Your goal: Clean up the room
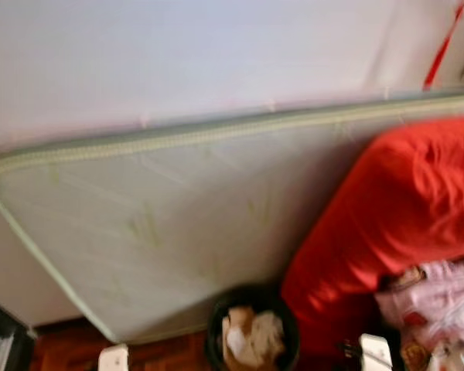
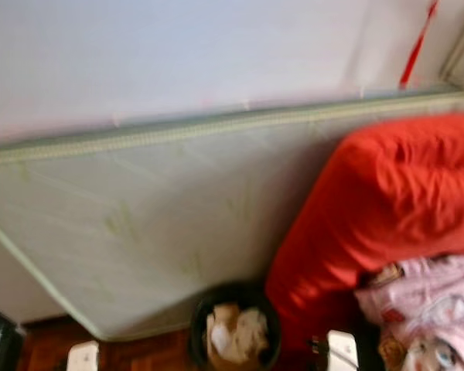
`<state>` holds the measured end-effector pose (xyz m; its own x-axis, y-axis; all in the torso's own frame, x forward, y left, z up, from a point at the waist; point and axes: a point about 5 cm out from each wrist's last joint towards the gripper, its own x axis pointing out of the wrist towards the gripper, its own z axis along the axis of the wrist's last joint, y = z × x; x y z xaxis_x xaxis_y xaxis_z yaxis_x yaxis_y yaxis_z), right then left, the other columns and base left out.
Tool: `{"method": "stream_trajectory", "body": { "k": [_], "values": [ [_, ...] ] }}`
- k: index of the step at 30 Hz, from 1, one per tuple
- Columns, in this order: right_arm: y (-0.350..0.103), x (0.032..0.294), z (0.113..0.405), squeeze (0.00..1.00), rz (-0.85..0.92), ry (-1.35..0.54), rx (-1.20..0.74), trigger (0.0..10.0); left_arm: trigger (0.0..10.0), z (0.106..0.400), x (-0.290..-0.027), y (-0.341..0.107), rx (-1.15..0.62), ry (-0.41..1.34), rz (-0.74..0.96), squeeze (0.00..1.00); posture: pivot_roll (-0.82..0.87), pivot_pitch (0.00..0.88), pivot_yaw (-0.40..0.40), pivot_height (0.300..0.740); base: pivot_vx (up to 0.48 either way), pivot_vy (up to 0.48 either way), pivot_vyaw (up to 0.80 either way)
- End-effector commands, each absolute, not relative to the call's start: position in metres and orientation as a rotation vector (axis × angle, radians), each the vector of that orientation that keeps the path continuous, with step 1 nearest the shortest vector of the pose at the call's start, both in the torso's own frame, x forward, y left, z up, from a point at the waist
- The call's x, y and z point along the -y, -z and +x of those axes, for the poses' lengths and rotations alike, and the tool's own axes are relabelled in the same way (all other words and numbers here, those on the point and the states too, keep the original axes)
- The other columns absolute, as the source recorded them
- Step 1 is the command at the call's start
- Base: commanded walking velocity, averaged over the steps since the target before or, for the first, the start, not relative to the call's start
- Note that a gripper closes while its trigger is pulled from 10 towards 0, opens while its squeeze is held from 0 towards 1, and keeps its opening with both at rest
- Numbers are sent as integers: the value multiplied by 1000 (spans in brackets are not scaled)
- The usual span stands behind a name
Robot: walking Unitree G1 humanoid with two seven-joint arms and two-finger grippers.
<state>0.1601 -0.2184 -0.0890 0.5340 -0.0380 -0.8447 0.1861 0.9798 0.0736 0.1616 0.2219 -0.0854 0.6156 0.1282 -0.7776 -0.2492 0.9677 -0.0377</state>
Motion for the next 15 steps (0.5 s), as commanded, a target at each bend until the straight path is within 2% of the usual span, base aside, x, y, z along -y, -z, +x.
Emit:
{"method": "stream_trajectory", "body": {
  "k": [1, 15],
  "values": [
    [88, 216, 163, 0, 166, 126, -994, 10000, 10000, 170, -227, 81, -862, -223, -123, 0, 126, 0, -60, 740, -244, 0, 0],
    [88, 217, 163, 0, 164, 125, -993, 10000, 10000, 161, -233, 82, -860, -230, -124, 0, 127, 0, -64, 740, -249, 0, 0]
  ]
}}
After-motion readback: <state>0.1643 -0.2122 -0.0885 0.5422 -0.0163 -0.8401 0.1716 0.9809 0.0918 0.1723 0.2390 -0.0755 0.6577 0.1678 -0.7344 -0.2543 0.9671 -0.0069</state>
